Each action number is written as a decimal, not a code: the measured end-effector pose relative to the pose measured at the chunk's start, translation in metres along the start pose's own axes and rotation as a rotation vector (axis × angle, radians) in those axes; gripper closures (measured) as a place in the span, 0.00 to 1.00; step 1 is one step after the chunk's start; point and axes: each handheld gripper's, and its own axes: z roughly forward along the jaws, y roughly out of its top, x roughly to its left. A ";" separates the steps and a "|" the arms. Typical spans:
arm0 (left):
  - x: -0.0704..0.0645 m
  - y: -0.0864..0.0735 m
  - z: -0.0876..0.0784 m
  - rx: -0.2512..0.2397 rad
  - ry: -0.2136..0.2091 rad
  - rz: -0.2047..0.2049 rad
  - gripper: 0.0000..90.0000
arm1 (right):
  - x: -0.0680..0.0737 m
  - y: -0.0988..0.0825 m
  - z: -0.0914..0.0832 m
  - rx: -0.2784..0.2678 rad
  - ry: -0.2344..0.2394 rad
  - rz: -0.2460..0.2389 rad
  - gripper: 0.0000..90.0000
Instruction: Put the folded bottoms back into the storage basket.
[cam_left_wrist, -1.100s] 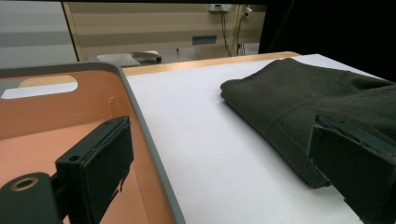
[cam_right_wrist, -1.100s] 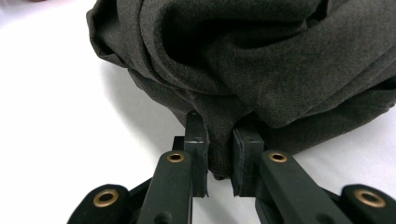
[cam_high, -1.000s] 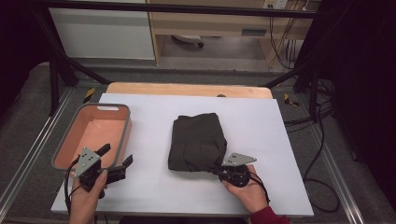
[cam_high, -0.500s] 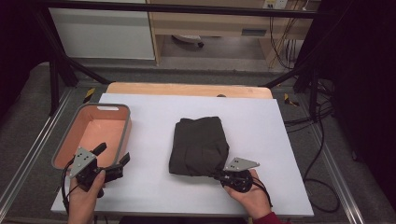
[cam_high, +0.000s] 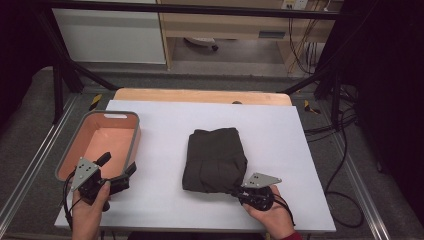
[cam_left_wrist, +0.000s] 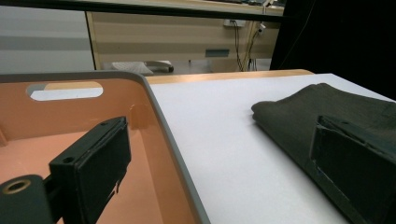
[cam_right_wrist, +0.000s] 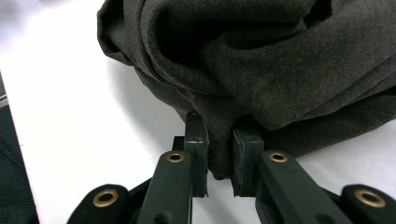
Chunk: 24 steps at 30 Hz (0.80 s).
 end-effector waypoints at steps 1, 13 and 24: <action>0.000 0.000 0.000 -0.001 0.001 -0.001 0.06 | 0.000 0.000 0.000 0.000 0.001 -0.001 0.88; 0.000 0.000 0.000 0.000 0.003 -0.003 0.06 | 0.002 -0.005 -0.004 0.022 -0.023 0.009 0.56; 0.000 -0.001 0.001 0.001 0.002 -0.001 0.06 | 0.006 0.000 -0.041 -0.057 -0.136 -0.019 0.11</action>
